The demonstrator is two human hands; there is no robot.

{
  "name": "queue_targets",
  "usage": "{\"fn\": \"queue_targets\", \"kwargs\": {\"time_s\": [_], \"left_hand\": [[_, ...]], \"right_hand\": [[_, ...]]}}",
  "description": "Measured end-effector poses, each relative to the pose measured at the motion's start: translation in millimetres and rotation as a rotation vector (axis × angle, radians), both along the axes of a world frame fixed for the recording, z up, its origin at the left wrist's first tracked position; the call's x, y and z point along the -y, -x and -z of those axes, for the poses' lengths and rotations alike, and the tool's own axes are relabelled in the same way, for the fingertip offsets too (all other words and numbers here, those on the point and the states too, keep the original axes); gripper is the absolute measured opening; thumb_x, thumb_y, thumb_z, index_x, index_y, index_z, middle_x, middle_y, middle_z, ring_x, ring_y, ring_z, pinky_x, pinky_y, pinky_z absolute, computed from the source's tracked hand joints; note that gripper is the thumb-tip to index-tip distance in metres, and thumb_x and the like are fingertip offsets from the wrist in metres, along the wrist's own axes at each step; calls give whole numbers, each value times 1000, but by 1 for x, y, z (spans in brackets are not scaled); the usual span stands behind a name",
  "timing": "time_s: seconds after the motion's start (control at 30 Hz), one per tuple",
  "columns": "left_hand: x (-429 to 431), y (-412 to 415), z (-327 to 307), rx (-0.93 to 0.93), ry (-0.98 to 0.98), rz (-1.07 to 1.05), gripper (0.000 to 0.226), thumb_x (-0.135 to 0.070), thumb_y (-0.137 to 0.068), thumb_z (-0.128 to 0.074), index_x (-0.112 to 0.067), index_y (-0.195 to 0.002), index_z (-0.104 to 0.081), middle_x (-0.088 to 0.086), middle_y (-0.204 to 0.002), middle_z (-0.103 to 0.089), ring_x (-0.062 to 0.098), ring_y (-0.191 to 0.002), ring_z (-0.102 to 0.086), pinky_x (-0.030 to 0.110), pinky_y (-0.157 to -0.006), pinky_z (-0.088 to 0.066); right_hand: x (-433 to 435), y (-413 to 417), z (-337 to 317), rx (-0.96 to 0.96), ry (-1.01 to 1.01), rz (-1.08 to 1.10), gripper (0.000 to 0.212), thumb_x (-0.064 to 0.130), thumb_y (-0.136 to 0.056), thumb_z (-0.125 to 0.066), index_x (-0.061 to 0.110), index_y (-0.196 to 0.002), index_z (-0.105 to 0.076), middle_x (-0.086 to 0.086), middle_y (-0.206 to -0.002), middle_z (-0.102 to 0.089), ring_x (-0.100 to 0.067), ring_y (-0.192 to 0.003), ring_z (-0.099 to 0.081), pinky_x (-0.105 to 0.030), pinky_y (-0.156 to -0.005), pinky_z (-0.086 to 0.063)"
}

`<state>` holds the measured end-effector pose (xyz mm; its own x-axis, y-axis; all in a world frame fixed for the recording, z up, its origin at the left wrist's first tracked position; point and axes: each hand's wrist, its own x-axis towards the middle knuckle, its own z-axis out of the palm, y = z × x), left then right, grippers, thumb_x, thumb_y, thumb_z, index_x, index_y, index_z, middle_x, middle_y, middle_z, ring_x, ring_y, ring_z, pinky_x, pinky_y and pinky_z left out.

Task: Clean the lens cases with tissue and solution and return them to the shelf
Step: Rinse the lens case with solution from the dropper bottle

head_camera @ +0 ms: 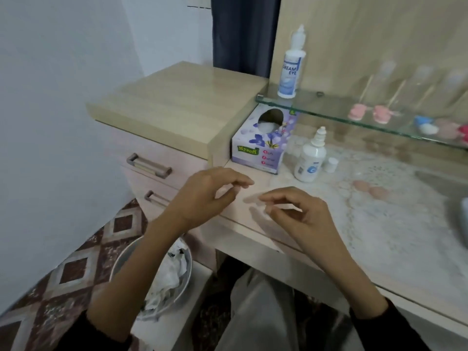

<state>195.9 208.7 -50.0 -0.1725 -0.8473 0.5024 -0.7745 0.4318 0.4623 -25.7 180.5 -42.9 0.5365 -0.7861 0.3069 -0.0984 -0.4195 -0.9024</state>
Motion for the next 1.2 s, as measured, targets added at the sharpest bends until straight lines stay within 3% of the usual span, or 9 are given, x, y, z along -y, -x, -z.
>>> {"fn": "queue_targets", "kwargs": {"time_s": [0.13,0.37,0.53,0.63,0.7,0.97,1.07,1.13,1.2], "left_hand": [[32,52,4,-13,5,88,24,-14,-90,-57,-19,-110,-68,-8,-104,-70,6,-95,-61,31,-83,-52],[77,135,10,-65,-160,204,23,-19,-89,-59,-25,-110,-65,-14,-107,-62,2,-96,-57,25,-79,-50],[98,171,22,-20,-168,178,32,-29,-86,-64,-22,-118,-62,-8,-119,-58,9,-108,-51,22,-86,-42],[104,183,26,44,-137,131,38,-39,-81,-61,-23,-114,-65,-6,-114,-62,14,-107,-52,36,-92,-43],[105,187,29,48,-114,102,36,-40,-79,-59,-24,-110,-67,-7,-110,-65,15,-104,-54,43,-88,-45],[106,187,34,12,-107,78,42,-53,-78,-50,-30,-108,-67,-15,-106,-65,9,-103,-53,44,-88,-43],[101,185,27,-101,22,34,31,-45,-81,-59,-27,-105,-68,-13,-103,-66,12,-100,-56,44,-87,-45],[92,183,18,-241,232,-20,15,-25,-84,-66,-18,-97,-70,-8,-97,-67,14,-94,-58,41,-83,-47],[87,178,10,-372,399,-110,14,-11,-84,-67,-12,-98,-68,-4,-98,-65,12,-96,-57,38,-83,-47]], "right_hand": [[26,59,3,-56,69,218,20,0,-85,-68,17,-95,-74,7,-99,-70,-7,-95,-64,-18,-78,-51],[61,135,12,-173,174,481,37,0,-77,-73,34,-90,-69,11,-101,-68,-12,-95,-60,-25,-67,-46],[71,158,21,-317,146,519,35,19,-78,-77,34,-107,-65,18,-110,-60,-10,-100,-54,-16,-74,-37],[68,157,29,-305,115,557,40,27,-75,-80,29,-112,-65,16,-108,-59,-4,-98,-50,-18,-79,-38],[71,157,34,-337,143,556,43,31,-74,-81,25,-114,-66,12,-106,-61,-6,-98,-49,-11,-79,-35],[77,160,39,-366,225,538,31,24,-80,-77,16,-109,-71,7,-101,-60,-11,-98,-48,-7,-79,-31],[78,161,40,-368,220,545,30,22,-81,-76,15,-110,-70,6,-101,-61,-12,-99,-48,-7,-80,-31],[80,162,41,-362,213,556,30,21,-81,-75,15,-110,-70,7,-100,-60,-11,-99,-48,-3,-79,-29],[80,161,41,-360,212,560,31,20,-82,-75,13,-112,-70,6,-100,-60,-11,-100,-49,-2,-79,-28]]}}
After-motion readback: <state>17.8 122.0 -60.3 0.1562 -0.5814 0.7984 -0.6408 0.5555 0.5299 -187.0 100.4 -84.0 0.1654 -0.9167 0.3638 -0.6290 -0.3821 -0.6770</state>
